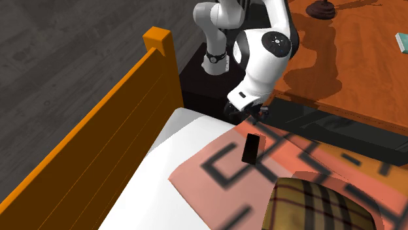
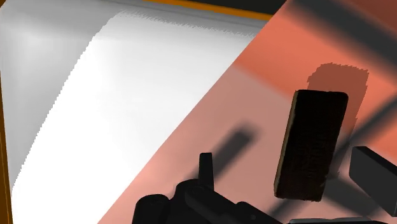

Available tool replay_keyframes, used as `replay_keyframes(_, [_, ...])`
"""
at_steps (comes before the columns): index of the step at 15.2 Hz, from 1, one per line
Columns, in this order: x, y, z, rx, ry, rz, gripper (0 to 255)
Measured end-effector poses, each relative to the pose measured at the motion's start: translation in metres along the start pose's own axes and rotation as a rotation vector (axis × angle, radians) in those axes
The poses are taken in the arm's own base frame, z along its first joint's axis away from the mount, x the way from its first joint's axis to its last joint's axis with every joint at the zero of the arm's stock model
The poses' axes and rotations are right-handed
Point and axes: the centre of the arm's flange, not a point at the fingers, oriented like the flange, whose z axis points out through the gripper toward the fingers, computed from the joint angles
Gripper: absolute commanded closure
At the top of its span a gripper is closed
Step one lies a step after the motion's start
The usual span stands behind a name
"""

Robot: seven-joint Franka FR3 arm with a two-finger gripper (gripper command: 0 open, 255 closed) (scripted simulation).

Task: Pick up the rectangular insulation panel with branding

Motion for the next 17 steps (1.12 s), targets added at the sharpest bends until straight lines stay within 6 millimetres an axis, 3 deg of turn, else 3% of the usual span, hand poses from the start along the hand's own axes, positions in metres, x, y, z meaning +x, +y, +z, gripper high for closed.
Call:
replay_keyframes(8, [0.047, -0.063, 0.071, -0.008, -0.031, -0.023, 0])
replay_keyframes(17, [0.054, -0.073, 0.119, -0.010, -0.035, -0.025, 0])
